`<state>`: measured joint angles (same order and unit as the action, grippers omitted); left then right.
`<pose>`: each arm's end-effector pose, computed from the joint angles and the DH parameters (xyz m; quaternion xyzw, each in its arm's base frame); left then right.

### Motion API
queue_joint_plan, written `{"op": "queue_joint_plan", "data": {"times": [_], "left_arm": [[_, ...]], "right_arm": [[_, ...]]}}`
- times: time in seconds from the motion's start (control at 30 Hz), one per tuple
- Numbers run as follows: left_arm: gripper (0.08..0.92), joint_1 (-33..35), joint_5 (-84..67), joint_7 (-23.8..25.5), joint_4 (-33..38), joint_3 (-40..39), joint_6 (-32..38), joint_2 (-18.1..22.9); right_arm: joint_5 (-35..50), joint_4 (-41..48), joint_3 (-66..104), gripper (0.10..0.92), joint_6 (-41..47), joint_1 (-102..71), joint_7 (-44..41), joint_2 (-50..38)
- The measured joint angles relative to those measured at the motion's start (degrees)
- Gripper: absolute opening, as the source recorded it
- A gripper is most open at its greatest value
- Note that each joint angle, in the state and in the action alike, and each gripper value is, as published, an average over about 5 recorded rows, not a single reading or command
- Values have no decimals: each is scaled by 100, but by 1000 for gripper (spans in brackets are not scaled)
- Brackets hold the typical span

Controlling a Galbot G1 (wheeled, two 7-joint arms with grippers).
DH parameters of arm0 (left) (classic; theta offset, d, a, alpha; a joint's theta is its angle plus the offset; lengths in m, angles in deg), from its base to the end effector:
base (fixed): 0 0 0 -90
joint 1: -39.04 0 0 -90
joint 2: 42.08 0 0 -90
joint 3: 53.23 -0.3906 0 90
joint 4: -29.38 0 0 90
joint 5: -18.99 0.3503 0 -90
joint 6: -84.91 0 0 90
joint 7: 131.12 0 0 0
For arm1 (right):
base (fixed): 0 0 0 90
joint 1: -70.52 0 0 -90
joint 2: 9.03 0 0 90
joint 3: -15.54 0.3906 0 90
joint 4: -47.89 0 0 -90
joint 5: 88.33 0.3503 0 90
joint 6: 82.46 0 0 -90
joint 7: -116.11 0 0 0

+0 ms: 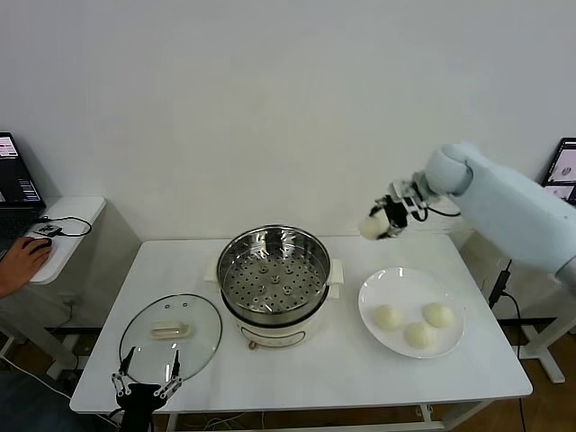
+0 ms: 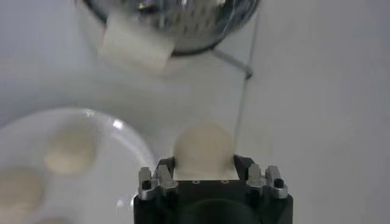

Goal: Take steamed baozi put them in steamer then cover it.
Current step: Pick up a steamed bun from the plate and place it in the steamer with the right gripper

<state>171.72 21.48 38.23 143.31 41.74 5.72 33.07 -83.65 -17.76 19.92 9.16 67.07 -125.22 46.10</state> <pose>0.0765 0.0905 -0.3876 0.0391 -0.9862 -0.1536 0.0485 0.6212 -0.0448 -0.0130 0.5333 -0.5362 0.6299 0.1769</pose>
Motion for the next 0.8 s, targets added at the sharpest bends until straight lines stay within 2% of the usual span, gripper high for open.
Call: {"op": "queue_joint_plan", "data": {"times": [0.4,0.8], "left_arm": [[823,63,-99,2,103,94,27,39],[823,131,-115,-23,199,130,72,113]], "right_arm": [[219,151,-928,628,-520,390,408,1261],[-592,730,-1336,628,-1553,162,781,2080]]}}
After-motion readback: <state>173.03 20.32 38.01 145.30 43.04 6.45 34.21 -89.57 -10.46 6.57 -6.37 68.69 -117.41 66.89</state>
